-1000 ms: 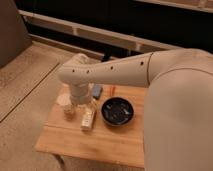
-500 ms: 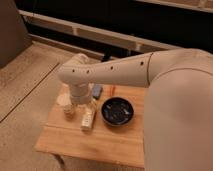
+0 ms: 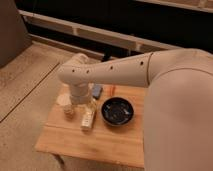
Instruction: Knock the eraser over
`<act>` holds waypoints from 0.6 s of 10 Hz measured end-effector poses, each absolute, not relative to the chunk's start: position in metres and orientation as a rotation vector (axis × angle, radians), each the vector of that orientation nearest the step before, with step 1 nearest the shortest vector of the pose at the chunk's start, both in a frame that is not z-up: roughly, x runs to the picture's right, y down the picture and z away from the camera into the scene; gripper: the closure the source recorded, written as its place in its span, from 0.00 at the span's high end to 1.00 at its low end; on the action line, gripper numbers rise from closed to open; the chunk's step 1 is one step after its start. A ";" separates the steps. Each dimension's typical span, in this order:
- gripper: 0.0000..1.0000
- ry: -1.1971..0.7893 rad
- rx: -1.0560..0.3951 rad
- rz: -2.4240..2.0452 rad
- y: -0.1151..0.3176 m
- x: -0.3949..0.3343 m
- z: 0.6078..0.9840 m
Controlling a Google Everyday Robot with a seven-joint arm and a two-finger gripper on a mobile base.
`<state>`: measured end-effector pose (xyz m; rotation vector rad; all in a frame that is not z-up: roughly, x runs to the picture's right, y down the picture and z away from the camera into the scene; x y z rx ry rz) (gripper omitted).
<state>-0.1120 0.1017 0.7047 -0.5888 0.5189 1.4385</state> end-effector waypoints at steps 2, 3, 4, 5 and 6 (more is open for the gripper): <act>0.65 0.493 -0.559 1.544 0.084 -0.111 0.731; 0.65 0.486 -0.551 1.595 0.077 -0.106 0.743; 0.65 0.481 -0.545 1.643 0.071 -0.097 0.755; 0.65 0.482 -0.533 1.669 0.067 -0.087 0.764; 0.65 0.487 -0.522 1.690 0.063 -0.076 0.771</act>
